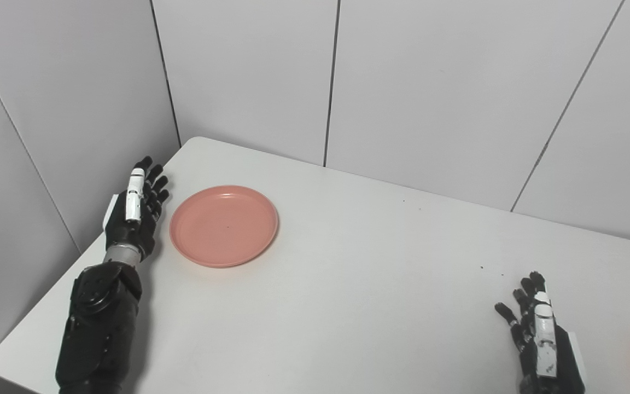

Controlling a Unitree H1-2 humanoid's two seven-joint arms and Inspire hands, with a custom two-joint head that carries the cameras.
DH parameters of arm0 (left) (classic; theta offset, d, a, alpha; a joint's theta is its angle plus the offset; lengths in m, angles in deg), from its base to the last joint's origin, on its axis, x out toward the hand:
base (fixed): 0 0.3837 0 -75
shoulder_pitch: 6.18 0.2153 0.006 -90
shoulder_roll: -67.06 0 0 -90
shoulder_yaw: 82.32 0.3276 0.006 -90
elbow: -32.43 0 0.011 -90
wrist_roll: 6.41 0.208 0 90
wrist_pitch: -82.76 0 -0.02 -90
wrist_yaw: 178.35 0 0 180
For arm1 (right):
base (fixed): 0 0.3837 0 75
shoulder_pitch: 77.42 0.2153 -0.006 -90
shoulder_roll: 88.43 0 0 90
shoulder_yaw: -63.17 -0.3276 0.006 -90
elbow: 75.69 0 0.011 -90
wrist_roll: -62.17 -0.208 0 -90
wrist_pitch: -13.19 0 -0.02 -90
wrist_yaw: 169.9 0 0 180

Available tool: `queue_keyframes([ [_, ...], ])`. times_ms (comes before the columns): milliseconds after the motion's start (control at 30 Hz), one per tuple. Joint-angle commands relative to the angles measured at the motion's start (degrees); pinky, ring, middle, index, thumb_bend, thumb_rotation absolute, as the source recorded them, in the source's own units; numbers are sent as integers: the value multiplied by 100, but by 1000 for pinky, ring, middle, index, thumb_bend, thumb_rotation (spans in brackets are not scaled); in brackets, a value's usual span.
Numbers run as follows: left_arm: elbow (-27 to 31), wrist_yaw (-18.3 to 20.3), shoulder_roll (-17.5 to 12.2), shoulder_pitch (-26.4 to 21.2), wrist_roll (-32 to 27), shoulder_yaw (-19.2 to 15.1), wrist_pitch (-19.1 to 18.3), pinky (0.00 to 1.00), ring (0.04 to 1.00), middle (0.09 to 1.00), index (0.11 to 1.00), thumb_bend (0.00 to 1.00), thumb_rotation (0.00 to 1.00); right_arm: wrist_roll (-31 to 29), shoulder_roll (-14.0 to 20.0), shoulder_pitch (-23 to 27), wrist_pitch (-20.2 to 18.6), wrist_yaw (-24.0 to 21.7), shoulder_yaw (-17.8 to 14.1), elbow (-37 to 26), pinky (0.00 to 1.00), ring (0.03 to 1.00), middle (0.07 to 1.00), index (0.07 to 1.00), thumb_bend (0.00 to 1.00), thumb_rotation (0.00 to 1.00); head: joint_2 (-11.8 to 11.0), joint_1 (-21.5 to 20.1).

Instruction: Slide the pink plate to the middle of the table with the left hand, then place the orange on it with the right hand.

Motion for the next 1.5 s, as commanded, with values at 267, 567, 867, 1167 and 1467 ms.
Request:
queue_keyframes([
  [267, -70, 99, -125, -79, -26, 95, 323, 1000, 976, 974, 971, 297, 1000, -108, 68, 39, 84, -77, -62, 41, 1000, 1000, 1000, 1000, 187, 1000, -4, 30],
  [567, -262, 83, -110, -91, -51, 88, 334, 1000, 973, 968, 962, 294, 1000, -165, 57, 59, 30, -54, -97, 30, 1000, 1000, 1000, 1000, 192, 1000, 2, 39],
  [867, -620, 239, -143, -170, -171, 95, 404, 1000, 976, 967, 962, 305, 1000, -156, 37, 64, 54, -23, -111, 54, 1000, 1000, 1000, 1000, 186, 1000, -1, 15],
  [1167, -850, 352, -145, -150, -78, 305, 597, 974, 956, 954, 929, 343, 1000, -69, 64, 59, 61, -48, -64, 55, 1000, 1000, 1000, 1000, 191, 1000, 10, 12],
  [1467, -545, 296, -41, -114, -115, 472, 282, 968, 952, 956, 940, 353, 1000, -78, 29, 44, -59, -5, -75, -14, 1000, 1000, 1000, 1000, 194, 1000, 42, -34],
])
